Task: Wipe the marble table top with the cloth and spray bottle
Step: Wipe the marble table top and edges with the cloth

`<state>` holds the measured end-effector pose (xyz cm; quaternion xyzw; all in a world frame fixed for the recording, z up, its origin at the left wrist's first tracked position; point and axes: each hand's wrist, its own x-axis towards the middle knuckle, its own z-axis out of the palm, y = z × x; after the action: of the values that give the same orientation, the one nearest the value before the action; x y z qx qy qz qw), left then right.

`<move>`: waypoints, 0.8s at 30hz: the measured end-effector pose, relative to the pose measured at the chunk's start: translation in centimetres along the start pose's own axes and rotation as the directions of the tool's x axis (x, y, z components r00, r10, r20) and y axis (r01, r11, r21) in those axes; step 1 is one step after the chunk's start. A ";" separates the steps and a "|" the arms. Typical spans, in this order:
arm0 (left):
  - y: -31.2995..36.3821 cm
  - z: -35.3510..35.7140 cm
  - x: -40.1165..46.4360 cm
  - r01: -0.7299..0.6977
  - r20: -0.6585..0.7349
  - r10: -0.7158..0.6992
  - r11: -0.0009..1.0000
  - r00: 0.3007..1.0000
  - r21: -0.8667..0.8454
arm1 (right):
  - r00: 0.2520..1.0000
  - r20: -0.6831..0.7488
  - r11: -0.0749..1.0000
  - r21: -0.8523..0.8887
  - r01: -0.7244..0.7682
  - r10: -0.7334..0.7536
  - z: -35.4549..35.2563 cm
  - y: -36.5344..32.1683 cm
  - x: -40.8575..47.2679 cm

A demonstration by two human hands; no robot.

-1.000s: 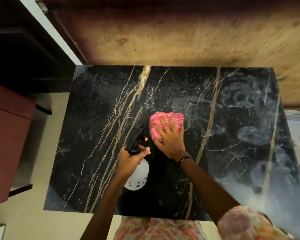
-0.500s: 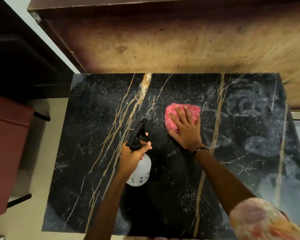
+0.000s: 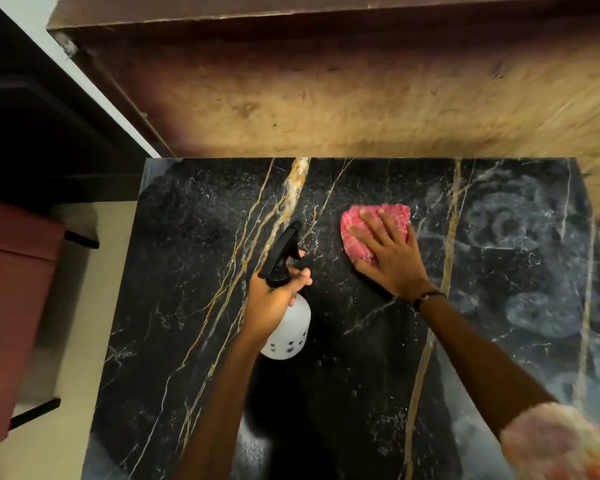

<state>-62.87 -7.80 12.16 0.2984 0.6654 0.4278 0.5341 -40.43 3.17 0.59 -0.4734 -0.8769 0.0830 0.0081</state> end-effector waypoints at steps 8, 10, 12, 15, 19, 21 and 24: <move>1.2 -0.2 2.0 -0.010 0.002 0.010 1.000 1.000 0.016 | 0.995 0.050 0.996 0.010 0.086 -0.087 0.0 -6.1 9.3; 1.1 -0.3 2.5 -0.025 0.004 0.025 1.000 1.000 0.011 | 0.970 0.050 0.971 -0.023 0.238 -0.237 0.2 -4.4 7.6; 1.2 -0.5 2.9 -0.044 0.016 0.045 0.999 0.999 -0.020 | 0.959 0.030 0.957 -0.069 0.282 -0.281 0.2 -1.3 5.7; 1.6 -0.9 3.2 -0.055 0.030 0.057 0.997 0.998 -0.062 | 0.994 -0.009 0.992 -0.054 0.112 -0.112 -0.5 2.5 5.6; 1.5 -1.3 3.4 -0.051 -0.007 0.051 0.995 0.999 -0.082 | 0.990 0.043 0.991 0.024 -0.134 0.133 -1.4 0.9 11.5; 1.3 -1.5 3.4 -0.069 -0.023 0.067 0.995 0.997 -0.071 | 0.982 0.067 0.983 0.030 -0.181 0.179 -1.4 -1.6 14.6; 1.1 -1.5 3.4 -0.068 -0.025 0.067 0.997 0.997 -0.033 | 0.992 0.072 0.994 0.023 -0.105 0.103 -1.3 -5.5 16.7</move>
<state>-65.26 -4.74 11.69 0.3064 0.6538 0.4603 0.5166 -54.07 14.29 1.62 -0.5149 -0.8497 0.1117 -0.0208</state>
